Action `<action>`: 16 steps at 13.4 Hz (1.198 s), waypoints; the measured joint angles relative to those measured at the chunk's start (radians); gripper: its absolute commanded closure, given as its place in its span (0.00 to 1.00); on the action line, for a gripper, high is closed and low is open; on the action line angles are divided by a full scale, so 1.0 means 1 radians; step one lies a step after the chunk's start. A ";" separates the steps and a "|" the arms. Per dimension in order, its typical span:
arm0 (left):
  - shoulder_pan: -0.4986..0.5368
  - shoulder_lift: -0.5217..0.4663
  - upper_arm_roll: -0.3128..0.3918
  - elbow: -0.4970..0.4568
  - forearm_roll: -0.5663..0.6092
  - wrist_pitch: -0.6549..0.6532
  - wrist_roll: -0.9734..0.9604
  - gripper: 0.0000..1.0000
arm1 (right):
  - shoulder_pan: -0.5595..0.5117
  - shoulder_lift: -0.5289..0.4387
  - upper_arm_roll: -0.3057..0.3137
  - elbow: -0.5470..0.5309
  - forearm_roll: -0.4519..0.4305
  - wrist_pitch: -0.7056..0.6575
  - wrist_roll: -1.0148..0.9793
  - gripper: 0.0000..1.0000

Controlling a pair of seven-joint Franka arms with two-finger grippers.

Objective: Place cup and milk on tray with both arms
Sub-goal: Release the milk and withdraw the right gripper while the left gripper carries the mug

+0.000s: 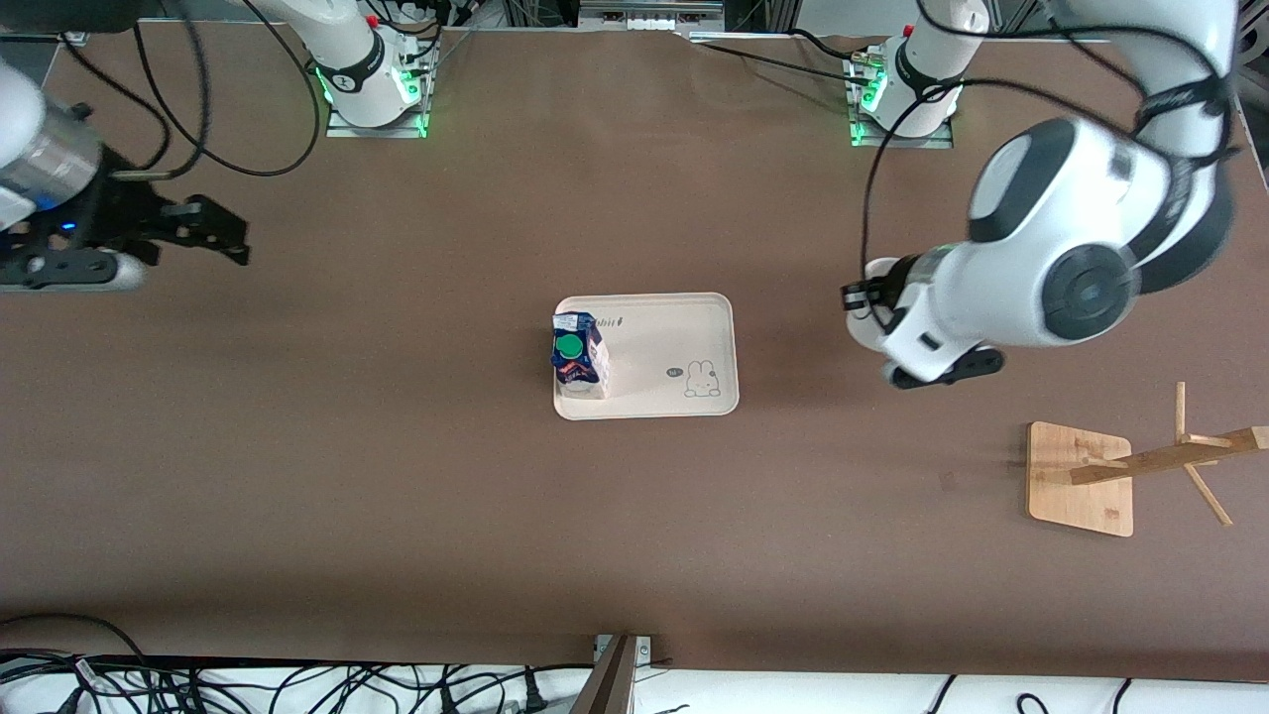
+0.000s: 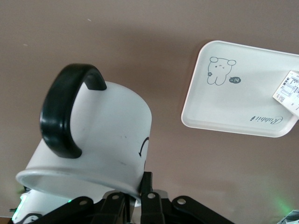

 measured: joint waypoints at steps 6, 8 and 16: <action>-0.151 0.198 -0.002 0.066 -0.084 0.231 -0.146 1.00 | -0.378 0.012 0.494 -0.023 -0.205 0.010 -0.015 0.00; -0.190 0.244 -0.002 0.067 -0.109 0.328 -0.189 1.00 | -0.430 -0.001 0.504 -0.022 -0.205 0.011 -0.020 0.00; -0.312 0.376 0.006 0.078 -0.111 0.379 -0.334 1.00 | -0.502 -0.009 0.477 -0.031 -0.116 -0.019 -0.006 0.00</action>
